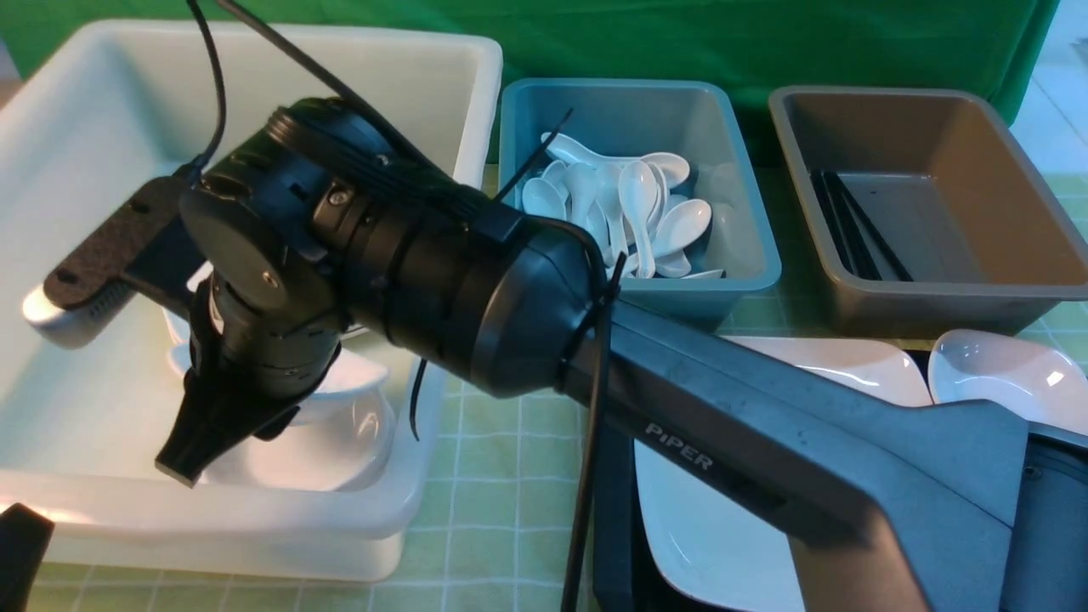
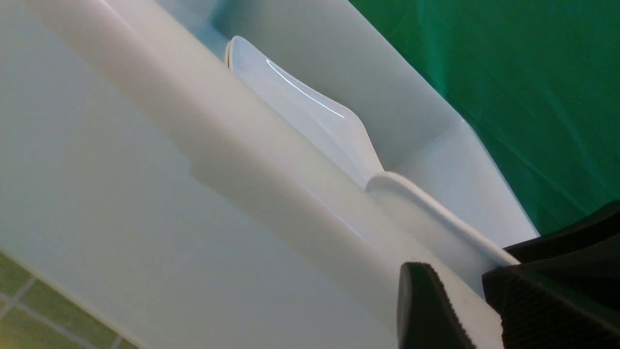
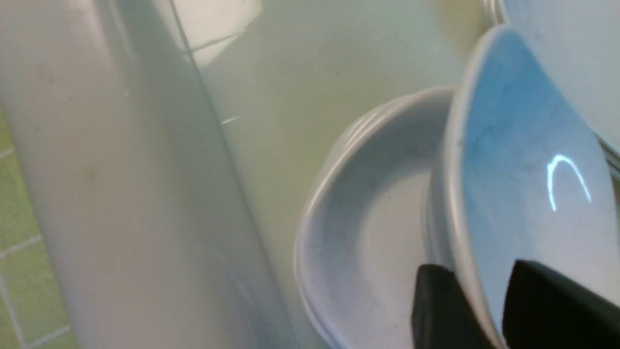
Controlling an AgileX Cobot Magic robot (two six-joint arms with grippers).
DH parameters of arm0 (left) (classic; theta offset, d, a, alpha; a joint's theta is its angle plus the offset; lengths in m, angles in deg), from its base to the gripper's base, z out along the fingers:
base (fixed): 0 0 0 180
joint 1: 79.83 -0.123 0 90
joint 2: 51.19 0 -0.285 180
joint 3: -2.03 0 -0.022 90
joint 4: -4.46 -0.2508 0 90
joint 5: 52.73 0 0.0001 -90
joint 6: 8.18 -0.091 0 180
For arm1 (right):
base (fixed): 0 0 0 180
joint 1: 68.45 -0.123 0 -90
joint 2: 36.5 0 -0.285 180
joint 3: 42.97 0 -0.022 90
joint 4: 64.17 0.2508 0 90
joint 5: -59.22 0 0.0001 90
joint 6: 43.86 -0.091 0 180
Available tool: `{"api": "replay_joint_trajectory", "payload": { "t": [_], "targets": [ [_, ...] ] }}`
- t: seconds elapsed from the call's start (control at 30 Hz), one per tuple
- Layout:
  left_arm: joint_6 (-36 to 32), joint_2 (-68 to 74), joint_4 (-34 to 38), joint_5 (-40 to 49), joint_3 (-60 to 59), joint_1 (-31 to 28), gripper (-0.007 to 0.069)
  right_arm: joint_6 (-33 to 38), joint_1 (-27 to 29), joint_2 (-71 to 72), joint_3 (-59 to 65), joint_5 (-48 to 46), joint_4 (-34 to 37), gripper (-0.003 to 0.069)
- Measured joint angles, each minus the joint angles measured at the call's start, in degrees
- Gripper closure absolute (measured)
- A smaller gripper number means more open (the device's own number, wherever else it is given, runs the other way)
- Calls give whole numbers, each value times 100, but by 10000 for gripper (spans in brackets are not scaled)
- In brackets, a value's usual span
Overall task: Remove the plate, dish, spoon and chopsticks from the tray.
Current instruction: Use the right arm to put the small plate into the large storage box on the left, then use the right arm to grab a small plate from the dinner plate
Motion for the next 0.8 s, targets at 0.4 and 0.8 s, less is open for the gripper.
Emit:
{"api": "replay_joint_trajectory", "payload": {
  "t": [0.4, 0.8],
  "targets": [
    [0, 0, 0, 34, 0, 0, 400, -46, 0, 7, -359, -514, -48, 394],
    [0, 0, -1, 69, 0, 0, 400, 219, 482, 2126, -17, -604, -590, 643]
  ]
}}
